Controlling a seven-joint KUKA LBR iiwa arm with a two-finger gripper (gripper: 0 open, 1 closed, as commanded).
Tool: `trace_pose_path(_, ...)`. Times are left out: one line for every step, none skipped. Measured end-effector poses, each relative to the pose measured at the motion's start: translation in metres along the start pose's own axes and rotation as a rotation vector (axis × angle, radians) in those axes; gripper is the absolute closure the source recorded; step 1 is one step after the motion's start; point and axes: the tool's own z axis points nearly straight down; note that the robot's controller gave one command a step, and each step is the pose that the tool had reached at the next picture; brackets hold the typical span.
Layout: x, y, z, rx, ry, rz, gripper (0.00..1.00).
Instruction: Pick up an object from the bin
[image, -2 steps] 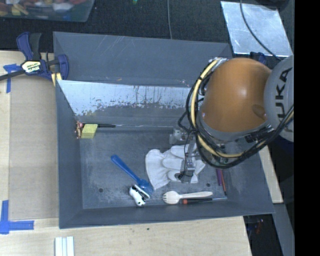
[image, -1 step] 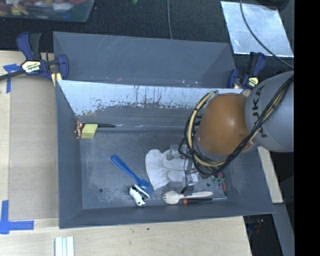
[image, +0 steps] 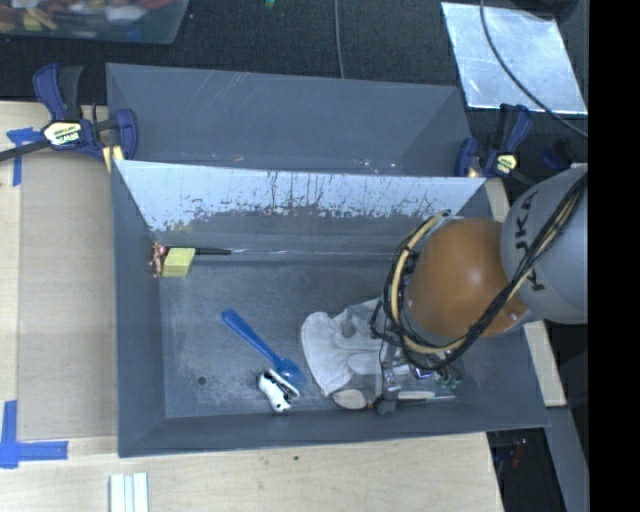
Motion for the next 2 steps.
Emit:
trace_pose_path(-0.008, 0.034, 0.001, 0.0, 0.007, 0.025, 0.0)
trace_pose_path(-0.003, 0.005, -0.001, 0.003, -0.001, 0.011, 0.0)
